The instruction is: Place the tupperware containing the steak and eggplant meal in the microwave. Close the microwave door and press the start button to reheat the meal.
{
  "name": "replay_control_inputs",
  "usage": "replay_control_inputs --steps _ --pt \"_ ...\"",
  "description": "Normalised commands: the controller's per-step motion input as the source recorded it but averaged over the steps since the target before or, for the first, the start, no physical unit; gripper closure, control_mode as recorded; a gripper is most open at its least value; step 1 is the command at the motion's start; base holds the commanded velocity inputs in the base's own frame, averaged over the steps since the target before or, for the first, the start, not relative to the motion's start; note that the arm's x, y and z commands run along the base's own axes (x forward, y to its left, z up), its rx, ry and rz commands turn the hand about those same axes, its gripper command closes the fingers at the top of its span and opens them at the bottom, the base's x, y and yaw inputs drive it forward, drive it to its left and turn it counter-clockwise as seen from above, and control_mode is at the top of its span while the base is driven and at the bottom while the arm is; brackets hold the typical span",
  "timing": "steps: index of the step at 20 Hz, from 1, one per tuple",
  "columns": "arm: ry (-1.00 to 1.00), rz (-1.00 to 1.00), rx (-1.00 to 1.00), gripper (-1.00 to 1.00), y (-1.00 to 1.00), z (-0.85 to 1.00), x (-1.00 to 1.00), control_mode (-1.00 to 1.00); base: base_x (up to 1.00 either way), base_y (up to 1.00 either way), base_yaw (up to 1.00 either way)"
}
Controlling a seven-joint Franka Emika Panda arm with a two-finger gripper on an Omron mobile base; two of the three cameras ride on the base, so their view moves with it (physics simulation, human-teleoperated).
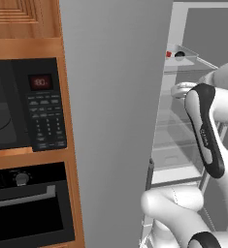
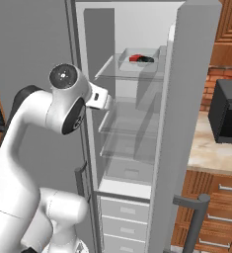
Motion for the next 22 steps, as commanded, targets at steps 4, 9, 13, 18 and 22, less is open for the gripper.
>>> replay_control_inputs --steps 4,9,13,18,22 --pt "-0.23 -0.03 0.03 -1.00 -0.36 0.51 0.00 -1.00 0.00 0.00 0.00" --pt "-0.13 0.00 0.11 -1.00 -0.41 0.20 0.00 -1.00 0.00 0.00 0.00" --pt "-0.15 -0.01 0.10 -1.00 -0.30 0.28 0.00 -1.00 0.00 0.00 0.00" --pt "-0.11 -0.01 0.13 -1.00 -0.30 0.21 0.01 -1.00 0.00 0.00 0.00" --pt "0.02 0.00 0.15 -1.00 -0.31 0.12 0.18 -1.00 0.00 0.00 0.00"
